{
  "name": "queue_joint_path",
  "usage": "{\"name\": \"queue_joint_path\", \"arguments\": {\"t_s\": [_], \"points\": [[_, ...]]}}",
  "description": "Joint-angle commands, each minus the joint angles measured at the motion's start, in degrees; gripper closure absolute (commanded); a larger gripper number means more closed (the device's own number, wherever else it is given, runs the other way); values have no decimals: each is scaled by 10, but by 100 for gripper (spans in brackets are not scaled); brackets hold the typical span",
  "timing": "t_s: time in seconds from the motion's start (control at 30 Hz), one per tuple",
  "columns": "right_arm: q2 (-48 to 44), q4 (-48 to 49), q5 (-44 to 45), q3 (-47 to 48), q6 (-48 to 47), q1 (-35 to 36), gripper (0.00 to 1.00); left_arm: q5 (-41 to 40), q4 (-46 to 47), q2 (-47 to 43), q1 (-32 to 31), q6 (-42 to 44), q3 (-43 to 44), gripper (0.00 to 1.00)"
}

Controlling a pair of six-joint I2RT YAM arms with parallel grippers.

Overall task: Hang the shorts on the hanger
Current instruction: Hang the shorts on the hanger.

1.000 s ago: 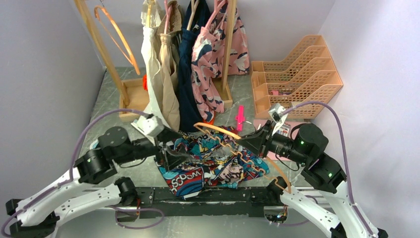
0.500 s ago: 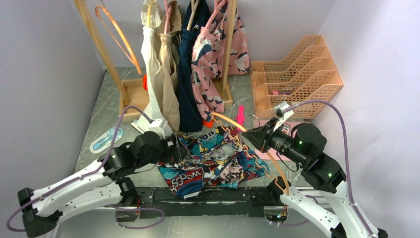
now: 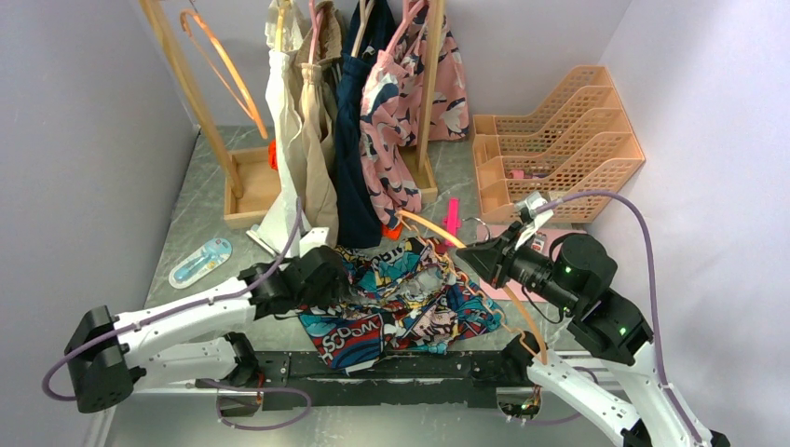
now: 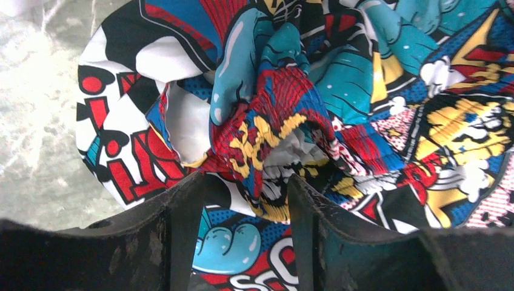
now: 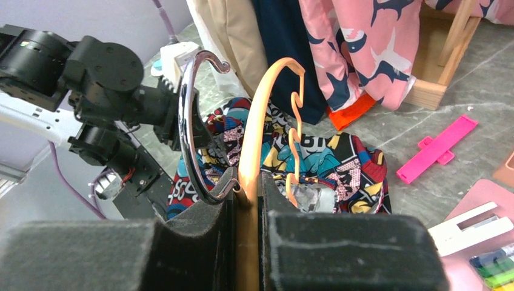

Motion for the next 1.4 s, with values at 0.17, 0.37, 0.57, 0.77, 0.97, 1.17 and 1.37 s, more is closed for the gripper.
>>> {"name": "queue_joint_path", "arguments": {"t_s": [0.17, 0.37, 0.57, 0.77, 0.97, 1.17, 1.37], "points": [[3, 23, -73, 22, -40, 0, 100, -5, 55, 68, 15, 86, 59, 86], [2, 5, -103, 62, -65, 0, 100, 22, 1, 2, 7, 113, 157, 93], [37, -24, -162, 136, -98, 0, 100, 49, -52, -20, 7, 129, 227, 93], [66, -27, -238, 135, -92, 0, 100, 55, -54, -33, 7, 130, 230, 93], [77, 10, -292, 89, -59, 0, 100, 58, -52, -43, 7, 131, 224, 93], [86, 32, -293, 72, -51, -1, 100, 59, -54, -39, 7, 130, 225, 93], [91, 1, -294, 98, -78, -1, 100, 13, -82, -19, 7, 92, 224, 93]]}}
